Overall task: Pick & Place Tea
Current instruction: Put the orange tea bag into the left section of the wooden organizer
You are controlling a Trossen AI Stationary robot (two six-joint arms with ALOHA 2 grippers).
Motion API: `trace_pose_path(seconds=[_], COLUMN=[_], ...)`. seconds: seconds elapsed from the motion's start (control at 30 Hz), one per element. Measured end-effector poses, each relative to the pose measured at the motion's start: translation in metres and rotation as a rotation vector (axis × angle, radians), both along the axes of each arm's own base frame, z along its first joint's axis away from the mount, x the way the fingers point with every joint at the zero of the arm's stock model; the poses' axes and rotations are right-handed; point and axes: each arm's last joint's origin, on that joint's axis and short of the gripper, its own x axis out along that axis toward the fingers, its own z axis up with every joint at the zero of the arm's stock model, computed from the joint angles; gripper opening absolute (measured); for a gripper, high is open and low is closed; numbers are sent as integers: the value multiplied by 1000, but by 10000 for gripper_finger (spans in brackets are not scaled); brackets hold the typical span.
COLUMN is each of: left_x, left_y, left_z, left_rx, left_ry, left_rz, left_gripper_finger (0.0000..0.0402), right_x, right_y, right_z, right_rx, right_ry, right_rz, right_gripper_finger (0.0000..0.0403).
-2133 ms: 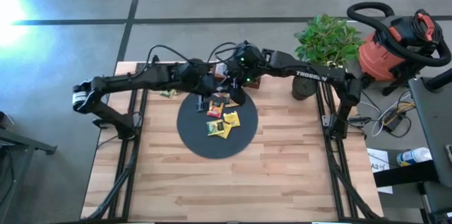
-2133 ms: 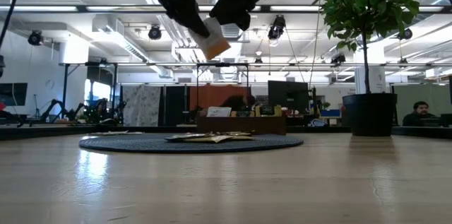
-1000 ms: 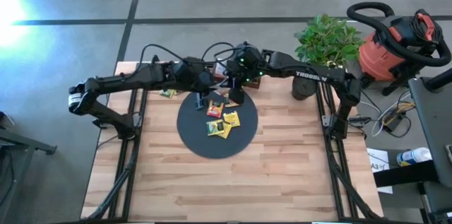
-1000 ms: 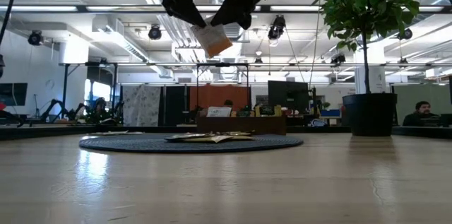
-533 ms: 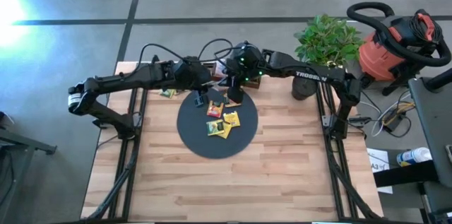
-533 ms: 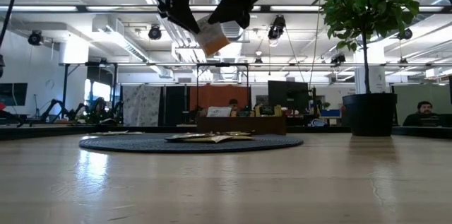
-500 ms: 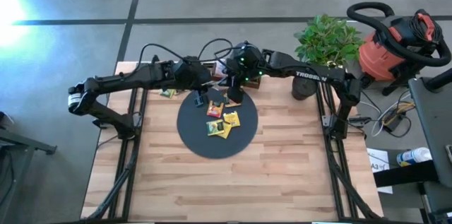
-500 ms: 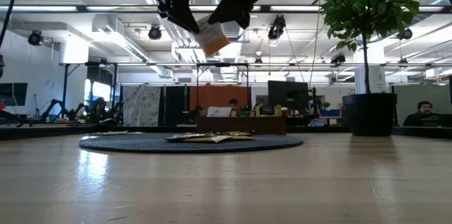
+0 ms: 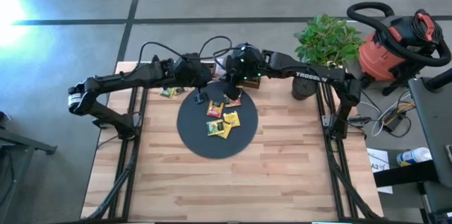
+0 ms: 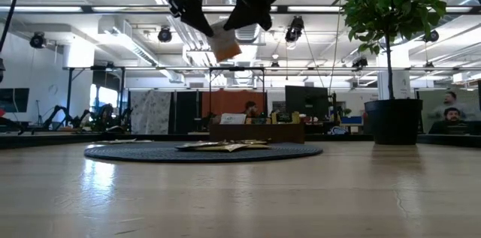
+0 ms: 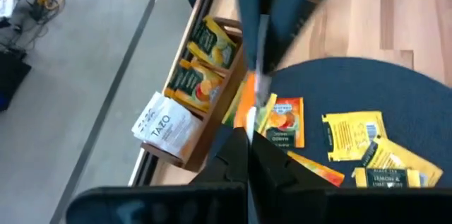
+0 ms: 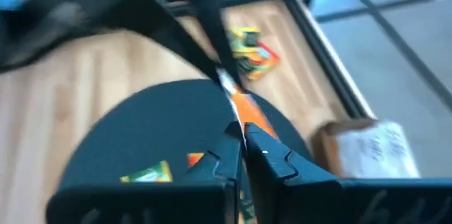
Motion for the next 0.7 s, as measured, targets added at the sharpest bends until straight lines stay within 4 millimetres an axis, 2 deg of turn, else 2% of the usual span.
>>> trace_pose_path(seconds=[0.2,0.4,0.53,0.7], left_x=[-2,1,3,7], left_y=[6,26,52,100], left_z=[-7,-17,-30,-49], left_rx=[4,41,55,-45], left_ry=[50,111,155,168], left_rz=[5,4,-28,-67], left_gripper_finger=[0,0,0,0], right_x=[-4,-9,-19,-32], right_y=[-3,2,15,32], right_z=[1,6,18,28], right_rx=[-57,-65,-73,-19], right_ry=[34,46,47,67], right_rz=[-79,-98,-139,-164], right_gripper_finger=[79,162,191,193])
